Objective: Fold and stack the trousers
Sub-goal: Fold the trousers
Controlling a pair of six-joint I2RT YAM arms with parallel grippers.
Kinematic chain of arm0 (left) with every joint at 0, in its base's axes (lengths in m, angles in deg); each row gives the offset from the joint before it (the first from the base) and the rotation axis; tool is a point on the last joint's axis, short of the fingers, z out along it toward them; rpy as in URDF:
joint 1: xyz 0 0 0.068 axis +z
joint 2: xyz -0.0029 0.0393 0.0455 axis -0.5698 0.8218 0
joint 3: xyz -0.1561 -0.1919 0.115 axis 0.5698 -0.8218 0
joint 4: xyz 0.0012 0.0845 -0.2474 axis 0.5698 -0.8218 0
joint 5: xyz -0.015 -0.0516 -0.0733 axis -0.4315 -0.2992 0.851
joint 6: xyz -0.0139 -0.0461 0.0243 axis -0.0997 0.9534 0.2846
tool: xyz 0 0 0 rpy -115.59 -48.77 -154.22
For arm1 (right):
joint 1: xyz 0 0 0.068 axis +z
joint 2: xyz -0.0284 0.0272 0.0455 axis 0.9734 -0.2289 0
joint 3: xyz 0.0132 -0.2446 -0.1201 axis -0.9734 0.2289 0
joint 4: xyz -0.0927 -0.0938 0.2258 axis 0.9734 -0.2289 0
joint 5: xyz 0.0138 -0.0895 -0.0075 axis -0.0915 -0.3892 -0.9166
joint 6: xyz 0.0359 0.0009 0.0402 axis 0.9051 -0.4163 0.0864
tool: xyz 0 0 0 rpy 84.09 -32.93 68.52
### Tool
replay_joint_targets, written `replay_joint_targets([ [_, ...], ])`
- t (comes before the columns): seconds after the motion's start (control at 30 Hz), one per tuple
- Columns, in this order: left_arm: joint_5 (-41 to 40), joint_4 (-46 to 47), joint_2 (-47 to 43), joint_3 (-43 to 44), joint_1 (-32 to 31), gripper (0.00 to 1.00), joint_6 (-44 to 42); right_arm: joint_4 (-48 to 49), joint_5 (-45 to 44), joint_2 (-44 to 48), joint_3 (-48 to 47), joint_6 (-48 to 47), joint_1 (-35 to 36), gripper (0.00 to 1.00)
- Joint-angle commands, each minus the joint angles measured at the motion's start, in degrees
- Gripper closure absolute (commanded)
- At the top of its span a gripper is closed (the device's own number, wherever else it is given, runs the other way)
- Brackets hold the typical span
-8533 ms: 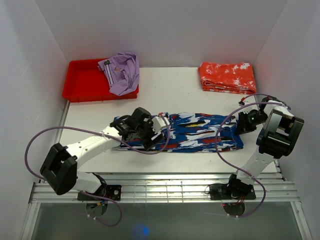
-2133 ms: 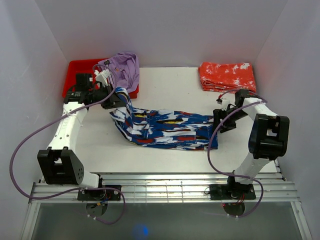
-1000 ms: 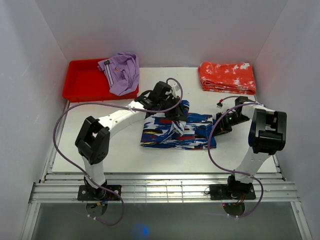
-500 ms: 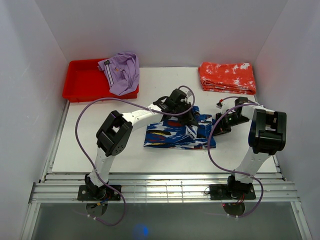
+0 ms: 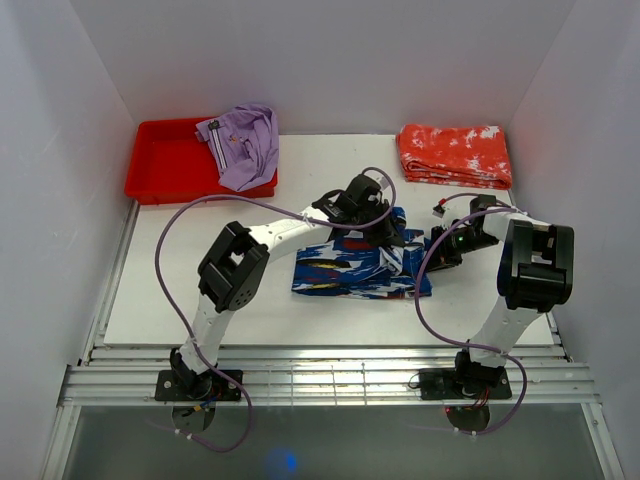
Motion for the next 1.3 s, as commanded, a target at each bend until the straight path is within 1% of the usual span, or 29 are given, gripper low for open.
replay_joint_targets([
  [0.0,1.3,3.7,0.4,4.5,-1.6,1.00,2.3,-0.6,2.6,2.2,0.6,-1.1,0.8,0.92],
  [0.13,-0.2,4.0,0.3,4.6,-3.2,1.00,1.8,-1.0,2.5,2.6,0.9,-1.6,0.9,0.92],
  [0.33,-1.5,4.7,2.8,3.7,-3.3,1.00,2.2,-1.4,3.1,3.5,1.2,-2.1,0.9,0.92],
  [0.4,-0.9,5.5,4.0,3.6,-3.2,0.97,2.6,-1.6,3.1,3.8,1.2,-2.2,0.9,0.92],
  [0.5,-0.1,6.6,5.0,5.0,-3.2,0.86,2.5,-1.8,3.2,4.0,1.1,-2.5,0.9,0.92],
  [0.57,0.4,6.7,4.9,5.5,-3.1,0.73,2.2,-2.0,3.4,4.2,1.0,-2.5,0.9,0.92],
  [0.6,1.0,7.2,4.6,5.6,-3.0,0.63,1.9,-2.2,3.5,4.3,0.9,-2.6,0.9,0.92],
  [0.63,1.6,7.4,4.1,5.5,-2.7,0.51,1.8,-2.7,3.1,4.3,0.8,-2.5,0.9,0.88],
  [0.7,2.5,7.3,2.1,4.9,-2.1,0.47,0.5,-3.6,2.6,4.7,-0.2,-2.9,0.6,0.84],
  [0.73,2.4,7.1,1.2,4.3,-1.8,0.45,0.1,-4.0,1.8,4.9,-0.5,-3.3,0.5,0.79],
  [0.77,2.6,7.2,0.0,3.6,-1.4,0.37,-0.3,-5.1,1.3,5.5,-1.0,-3.5,-0.2,0.76],
  [0.8,2.9,6.8,-1.1,1.8,-1.1,0.34,-0.8,-5.9,1.0,5.8,-2.2,-4.0,-0.6,0.74],
  [0.83,3.2,6.5,-3.5,0.9,-0.5,0.33,-1.0,-6.7,0.1,6.0,-3.1,-5.1,-1.2,0.70],
  [0.87,3.5,6.1,-4.8,0.1,0.0,0.32,-1.3,-9.1,-0.4,6.3,-3.9,-5.8,-2.6,0.68],
  [1.0,4.7,3.0,-11.4,-3.6,3.5,0.30,-3.8,-15.3,-3.1,6.7,-9.9,-11.0,-7.7,0.65],
  [1.07,5.8,1.9,-15.9,-5.1,4.9,0.27,-7.7,-17.7,-4.1,6.7,-14.9,-14.5,-9.1,0.60],
  [1.1,6.3,1.5,-17.5,-5.8,5.7,0.23,-9.6,-19.3,-3.7,6.8,-16.8,-15.3,-9.1,0.58],
  [1.13,7.5,1.7,-19.2,-6.8,7.3,0.20,-11.9,-21.4,-1.7,7.1,-18.5,-15.7,-9.0,0.50],
  [1.17,9.9,1.5,-22.6,-8.8,8.1,0.17,-17.5,-22.1,-0.5,7.6,-22.0,-15.8,-8.2,0.45],
  [1.2,11.0,0.7,-24.3,-10.0,9.0,0.11,-20.8,-22.7,0.6,7.6,-24.0,-15.3,-7.3,0.41],
  [1.23,13.1,0.3,-25.7,-11.0,11.5,0.02,-24.3,-23.7,2.1,7.5,-25.9,-14.8,-6.3,0.38],
  [1.27,15.9,-0.6,-26.8,-12.3,13.1,0.02,-29.6,-23.8,2.7,7.0,-29.4,-14.0,-3.7,0.33],
])
